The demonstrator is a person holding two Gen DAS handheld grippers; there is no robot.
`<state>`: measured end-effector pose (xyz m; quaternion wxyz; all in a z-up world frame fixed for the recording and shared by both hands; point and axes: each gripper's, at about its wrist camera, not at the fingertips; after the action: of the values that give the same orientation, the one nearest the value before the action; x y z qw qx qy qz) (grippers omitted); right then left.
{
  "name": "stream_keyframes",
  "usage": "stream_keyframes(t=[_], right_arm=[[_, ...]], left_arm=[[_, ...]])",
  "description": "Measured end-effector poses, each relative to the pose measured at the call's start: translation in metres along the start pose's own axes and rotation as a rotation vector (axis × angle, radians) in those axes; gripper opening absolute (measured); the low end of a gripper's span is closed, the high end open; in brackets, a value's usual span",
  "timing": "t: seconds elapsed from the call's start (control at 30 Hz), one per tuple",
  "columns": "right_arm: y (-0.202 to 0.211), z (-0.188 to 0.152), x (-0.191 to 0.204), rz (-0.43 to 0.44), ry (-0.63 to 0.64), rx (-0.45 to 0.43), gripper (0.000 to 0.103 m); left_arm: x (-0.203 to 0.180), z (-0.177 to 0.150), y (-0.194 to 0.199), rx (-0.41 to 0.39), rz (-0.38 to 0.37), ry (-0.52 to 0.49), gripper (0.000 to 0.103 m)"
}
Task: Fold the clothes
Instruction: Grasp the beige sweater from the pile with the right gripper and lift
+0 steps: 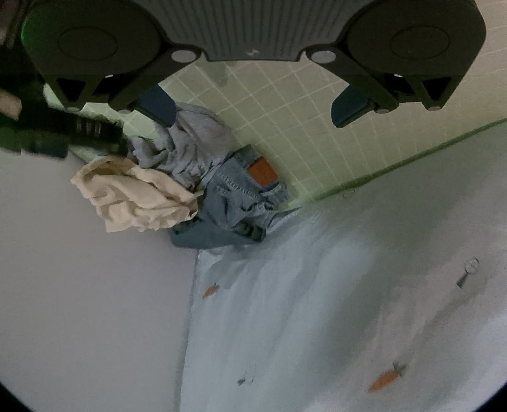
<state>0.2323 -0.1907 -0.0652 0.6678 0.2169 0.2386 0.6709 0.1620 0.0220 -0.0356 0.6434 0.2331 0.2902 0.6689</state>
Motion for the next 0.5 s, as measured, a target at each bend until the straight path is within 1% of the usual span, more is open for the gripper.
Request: stream_keyframes(t=[0.07,0.2,0.27,0.33,0.43,0.47,0.5], right_arm=[[-0.025,0.014,-0.005,-0.054,0.006,-0.016,0.087],[-0.08,0.043,-0.03,-0.184,-0.078,0.0,0.08],[-0.101,0.053,-0.044,-0.257,-0.123,0.011,0.08],[-0.116,0.057,-0.061,-0.309,-0.176,0.03,0.081],[-0.131,0.051,-0.088,-0.26,-0.3,0.097,0.081],[-0.132,0.046,-0.094,-0.214,-0.348,0.107,0.079],[-0.133,0.042,-0.101,-0.168,-0.396,0.117,0.074]], left_arm=[[0.007,0.005,-0.016,0.019,0.0,0.013,0.102],[0.023,0.019,-0.05,0.054,0.0,0.058,0.102],[0.029,0.024,-0.067,0.071,-0.002,0.09,0.101],[0.033,0.029,-0.082,0.086,-0.01,0.117,0.1],[0.037,0.033,-0.1,0.107,-0.027,0.155,0.096],[0.038,0.033,-0.104,0.118,-0.043,0.169,0.095],[0.038,0.033,-0.107,0.126,-0.057,0.18,0.094]])
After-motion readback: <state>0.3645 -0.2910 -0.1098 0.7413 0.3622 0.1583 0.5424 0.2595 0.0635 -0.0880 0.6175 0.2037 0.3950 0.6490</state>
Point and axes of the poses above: each gripper's, at about its wrist camera, not at the fingertips, and y roughly against the way its jaws point, x to its left, z to its top, and after that the axes turned 5 degrees about x, right-handed
